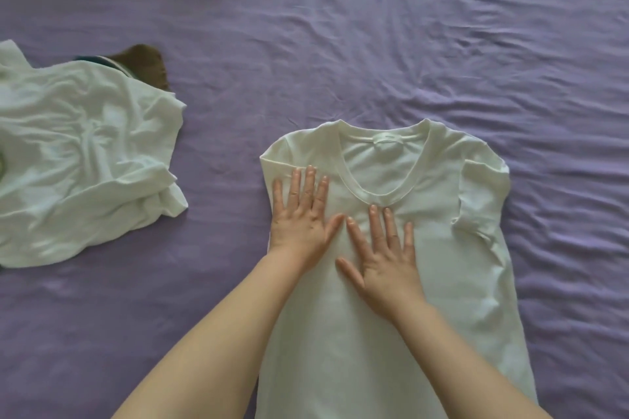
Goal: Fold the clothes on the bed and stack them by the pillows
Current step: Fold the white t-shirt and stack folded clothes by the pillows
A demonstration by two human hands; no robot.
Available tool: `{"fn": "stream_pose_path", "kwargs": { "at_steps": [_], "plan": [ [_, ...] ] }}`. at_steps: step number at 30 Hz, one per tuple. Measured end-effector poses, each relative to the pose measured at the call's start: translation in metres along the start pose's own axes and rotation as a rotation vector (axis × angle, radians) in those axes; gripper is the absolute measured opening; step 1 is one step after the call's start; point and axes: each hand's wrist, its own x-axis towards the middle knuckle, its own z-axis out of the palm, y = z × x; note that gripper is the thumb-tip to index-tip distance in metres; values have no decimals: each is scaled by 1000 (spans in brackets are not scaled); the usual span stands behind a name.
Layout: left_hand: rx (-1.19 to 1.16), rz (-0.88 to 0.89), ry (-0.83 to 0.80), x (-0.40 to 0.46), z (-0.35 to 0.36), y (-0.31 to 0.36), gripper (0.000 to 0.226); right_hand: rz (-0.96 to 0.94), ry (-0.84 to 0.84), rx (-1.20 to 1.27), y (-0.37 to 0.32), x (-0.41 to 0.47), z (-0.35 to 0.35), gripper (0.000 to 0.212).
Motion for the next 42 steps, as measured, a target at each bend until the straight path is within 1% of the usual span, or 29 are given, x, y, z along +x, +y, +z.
{"fn": "stream_pose_path", "kwargs": {
  "at_steps": [2,3,6,8,10,12,14,16,19,21,23,26,28,30,33,35,37,39,40,42],
  "plan": [
    [6,-17,-31,-11,-10,9,71,-26,-40,-2,5,-6,-5,70],
    [1,-6,-20,-22,-14,15,71,-45,-56,3,8,-13,-8,71],
    [-37,57,99,-74,-20,42,65,-109,-92,57,13,-50,-16,72],
    [-61,120,117,-115,-15,60,56,-135,-52,62,16,-81,-19,68],
    [-122,172,127,-154,-8,75,52,-162,-4,38,17,-114,-17,60],
    [-182,205,106,-192,-2,88,52,-199,17,51,20,-149,-13,55],
    [-237,208,59,-228,2,100,49,-226,17,62,25,-186,-5,58],
    [-277,230,18,-260,7,109,41,-233,22,66,32,-222,1,60],
    [-289,266,-33,-296,13,117,34,-245,27,151,39,-269,13,52],
    [-309,230,-79,-313,18,118,33,-229,-8,209,42,-292,22,48],
    [-321,190,-123,-325,25,117,29,-206,-52,240,44,-308,29,53],
    [-246,187,-231,-330,38,115,41,-149,-74,217,42,-318,37,59],
    [-231,179,-251,-328,42,115,45,-130,-58,195,40,-317,37,59],
    [-242,180,-221,-326,38,117,40,-134,-14,189,38,-317,39,53],
    [-258,231,-93,-326,31,119,25,-151,74,200,38,-314,38,36],
    [-268,264,-4,-327,27,118,25,-159,119,206,37,-311,37,26],
    [-264,276,26,-329,25,116,24,-169,146,202,38,-307,34,24],
    [-260,228,11,-328,25,116,21,-149,136,203,39,-300,30,27],
    [-279,169,-23,-327,23,116,17,-120,111,194,40,-296,27,29],
    [-305,41,-118,-320,22,116,8,-50,27,148,41,-285,22,21]
  ]
}}
